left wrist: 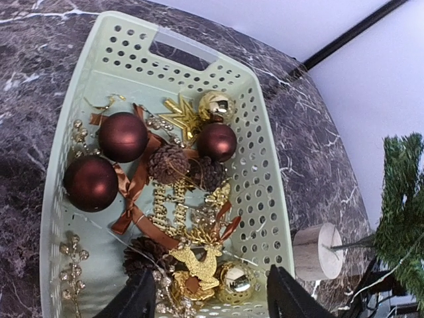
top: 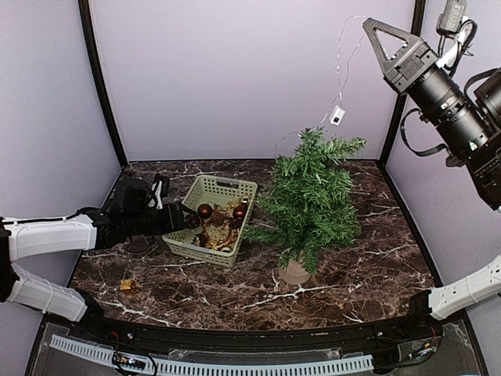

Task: Decorate the small christmas tree
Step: Adjust the light string.

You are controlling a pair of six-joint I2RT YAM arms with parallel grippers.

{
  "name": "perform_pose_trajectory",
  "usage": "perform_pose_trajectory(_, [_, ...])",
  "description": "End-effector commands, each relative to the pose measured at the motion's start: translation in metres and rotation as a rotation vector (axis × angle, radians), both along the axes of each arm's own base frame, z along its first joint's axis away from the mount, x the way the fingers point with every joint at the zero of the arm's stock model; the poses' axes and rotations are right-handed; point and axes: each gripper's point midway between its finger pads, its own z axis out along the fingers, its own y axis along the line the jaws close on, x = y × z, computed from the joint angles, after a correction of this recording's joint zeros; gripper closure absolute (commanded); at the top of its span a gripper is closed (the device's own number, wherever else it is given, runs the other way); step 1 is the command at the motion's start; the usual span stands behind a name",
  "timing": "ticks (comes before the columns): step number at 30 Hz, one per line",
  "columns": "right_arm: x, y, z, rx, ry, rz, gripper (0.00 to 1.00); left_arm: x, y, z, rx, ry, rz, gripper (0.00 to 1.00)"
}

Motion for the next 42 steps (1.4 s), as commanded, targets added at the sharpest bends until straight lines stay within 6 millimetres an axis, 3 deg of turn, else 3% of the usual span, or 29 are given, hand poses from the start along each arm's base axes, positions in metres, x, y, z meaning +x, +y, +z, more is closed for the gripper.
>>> perform_pose_trajectory(1, [-0.006, -0.007, 0.008, 0.042, -0.015, 0.012, 1.0, 0.011, 0.016, 0.0, 0.018, 0.065, 0.144, 0.4])
perform_pose_trajectory(8, [-0.006, -0.009, 0.006, 0.043, -0.009, 0.013, 1.0, 0.014, 0.023, -0.01, -0.018, 0.09, 0.218, 0.4])
perform_pose_trajectory(14, [-0.006, -0.008, 0.005, 0.041, -0.007, 0.02, 1.0, 0.028, 0.013, -0.014, -0.039, 0.095, 0.214, 0.53])
perform_pose_trajectory(20, [-0.007, -0.009, 0.003, 0.041, -0.004, 0.023, 1.0, 0.034, 0.009, -0.024, -0.049, 0.113, 0.219, 0.55])
perform_pose_trajectory(23, [-0.007, -0.011, 0.003, 0.041, -0.005, 0.017, 1.0, 0.038, 0.001, -0.023, -0.081, 0.098, 0.195, 0.62])
perform_pose_trajectory(25, [-0.007, -0.011, 0.003, 0.04, -0.007, 0.013, 1.0, 0.042, -0.008, -0.013, -0.119, 0.065, 0.16, 0.75])
perform_pose_trajectory(27, [-0.006, -0.013, 0.003, 0.041, -0.008, 0.005, 1.0, 0.048, -0.02, 0.013, -0.16, 0.003, 0.105, 0.95])
perform_pose_trajectory(31, [-0.006, -0.018, 0.003, 0.043, -0.008, -0.012, 1.0, 0.048, -0.032, 0.097, -0.228, -0.221, 0.003, 1.0])
perform_pose_trajectory(34, [-0.005, -0.02, 0.002, 0.046, -0.006, -0.021, 1.0, 0.037, -0.031, 0.143, -0.25, -0.335, -0.049, 1.0])
perform_pose_trajectory(36, [-0.004, -0.019, 0.001, 0.046, -0.003, -0.023, 1.0, 0.034, -0.029, 0.152, -0.229, -0.358, -0.058, 1.0])
perform_pose_trajectory(42, [-0.004, -0.018, 0.0, 0.043, -0.002, -0.023, 1.0, 0.038, -0.027, 0.127, -0.132, -0.324, -0.072, 1.0])
